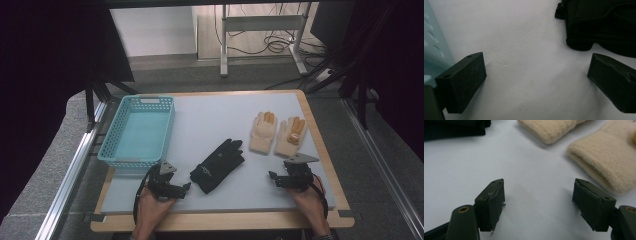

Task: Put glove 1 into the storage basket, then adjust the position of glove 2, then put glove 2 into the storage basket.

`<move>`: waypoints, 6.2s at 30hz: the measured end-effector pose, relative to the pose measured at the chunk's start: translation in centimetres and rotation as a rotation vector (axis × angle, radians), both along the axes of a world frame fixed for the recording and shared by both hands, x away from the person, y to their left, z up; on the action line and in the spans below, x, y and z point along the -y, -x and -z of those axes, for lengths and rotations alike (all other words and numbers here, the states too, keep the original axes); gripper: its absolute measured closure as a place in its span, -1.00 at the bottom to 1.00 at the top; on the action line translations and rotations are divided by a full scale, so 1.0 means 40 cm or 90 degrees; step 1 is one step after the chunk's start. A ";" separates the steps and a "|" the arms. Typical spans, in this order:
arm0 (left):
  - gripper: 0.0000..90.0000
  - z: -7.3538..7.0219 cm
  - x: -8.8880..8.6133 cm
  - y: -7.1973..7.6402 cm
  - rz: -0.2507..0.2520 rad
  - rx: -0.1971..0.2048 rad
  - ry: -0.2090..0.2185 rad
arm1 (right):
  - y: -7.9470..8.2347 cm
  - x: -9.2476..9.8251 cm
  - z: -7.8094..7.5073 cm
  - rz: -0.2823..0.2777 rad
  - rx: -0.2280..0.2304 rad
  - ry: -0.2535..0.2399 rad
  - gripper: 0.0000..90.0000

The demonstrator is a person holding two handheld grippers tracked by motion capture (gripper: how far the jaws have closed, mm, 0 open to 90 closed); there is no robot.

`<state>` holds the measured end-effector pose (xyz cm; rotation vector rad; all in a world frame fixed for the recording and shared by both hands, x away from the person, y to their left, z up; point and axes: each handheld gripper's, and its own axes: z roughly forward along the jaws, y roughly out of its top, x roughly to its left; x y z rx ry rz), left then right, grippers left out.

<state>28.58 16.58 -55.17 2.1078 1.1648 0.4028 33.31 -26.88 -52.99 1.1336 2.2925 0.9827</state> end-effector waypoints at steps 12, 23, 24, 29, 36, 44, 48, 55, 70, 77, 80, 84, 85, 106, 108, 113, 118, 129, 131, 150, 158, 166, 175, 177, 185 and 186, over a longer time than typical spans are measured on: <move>-0.93 -0.033 0.014 0.008 0.050 0.000 -0.022 | 0.000 0.000 0.001 0.001 0.001 0.000 -0.44; -0.93 -0.085 0.030 -0.010 0.087 -0.012 0.052 | 0.001 -0.001 0.001 0.002 0.002 0.001 -0.44; -0.93 -0.092 0.035 -0.013 0.095 -0.012 0.051 | 0.001 -0.001 0.001 0.002 0.002 0.001 -0.44; -0.92 -0.121 0.074 -0.041 0.125 -0.012 0.048 | 0.001 -0.001 0.001 0.002 0.002 0.001 -0.45; -0.95 -0.142 0.150 -0.091 0.153 -0.020 0.039 | 0.001 0.000 0.001 0.002 0.002 0.001 -0.45; -1.00 -0.129 0.251 -0.137 0.161 -0.032 0.008 | 0.001 0.000 0.001 0.001 0.002 0.001 -0.45; -1.00 -0.103 0.285 -0.150 0.151 -0.038 -0.025 | 0.001 0.000 0.001 0.001 0.002 0.001 -0.45; -1.00 -0.056 0.282 -0.183 0.131 -0.070 -0.064 | 0.001 -0.001 0.001 0.000 0.002 0.001 -0.46; -0.27 -0.074 0.283 -0.169 0.112 -0.082 -0.076 | 0.002 -0.001 0.001 0.000 0.002 0.001 -0.46; 0.37 -0.075 0.247 -0.179 0.106 -0.082 -0.031 | 0.001 -0.001 0.001 -0.001 0.002 0.002 -0.46; 0.43 -0.081 0.236 -0.183 0.110 -0.078 -0.028 | 0.001 -0.001 0.001 -0.001 0.002 0.002 -0.46; 0.43 -0.107 0.217 -0.190 0.096 -0.063 -0.026 | 0.001 -0.001 0.001 -0.001 0.002 0.002 -0.46; 0.43 -0.114 0.213 -0.192 0.091 -0.059 -0.021 | 0.001 -0.001 0.001 -0.001 0.002 0.002 -0.46; 0.42 -0.296 0.053 -0.262 -0.009 -0.001 -0.012 | 0.001 -0.001 0.001 -0.001 0.002 0.001 -0.47; 0.42 -0.312 0.021 -0.270 -0.025 0.003 -0.013 | 0.001 -0.001 0.001 -0.001 0.002 0.001 -0.47; 0.42 -0.331 -0.058 -0.288 -0.081 0.004 -0.005 | 0.001 -0.001 0.001 -0.001 0.001 0.000 -0.47; 0.41 -0.333 -0.146 -0.304 -0.144 -0.004 -0.018 | 0.001 -0.001 0.001 -0.001 0.001 0.000 -0.47; 0.37 -0.267 -0.312 -0.335 -0.241 -0.083 -0.047 | 0.001 -0.001 0.001 -0.001 0.001 0.001 -0.47; 0.37 -0.247 -0.336 -0.346 -0.255 -0.108 -0.050 | 0.001 -0.001 0.001 -0.002 0.001 0.001 -0.47; 0.13 -0.121 -0.381 -0.441 -0.317 -0.229 -0.167 | 0.001 -0.001 0.002 -0.002 0.001 0.000 -0.47; -0.60 -0.145 -0.405 -0.417 -0.264 -0.211 -0.120 | 0.001 -0.001 0.002 -0.002 0.001 0.001 -0.48; -0.85 -0.176 -0.406 -0.388 -0.234 -0.195 -0.098 | 0.001 -0.001 0.002 -0.002 0.001 0.001 -0.47; -0.90 -0.175 -0.396 -0.375 -0.214 -0.197 -0.084 | 0.001 -0.001 0.002 -0.002 0.001 0.001 -0.47; -0.83 -0.178 -0.393 -0.376 -0.231 -0.187 -0.090 | 0.001 -0.001 0.002 -0.002 0.001 0.001 -0.48; 0.09 -0.140 -0.359 -0.409 -0.270 -0.187 -0.185 | 0.001 -0.001 0.002 -0.002 0.001 0.001 -0.47; 0.32 -0.140 -0.361 -0.415 -0.273 -0.192 -0.168 | 0.001 -0.001 0.002 -0.002 0.001 0.001 -0.47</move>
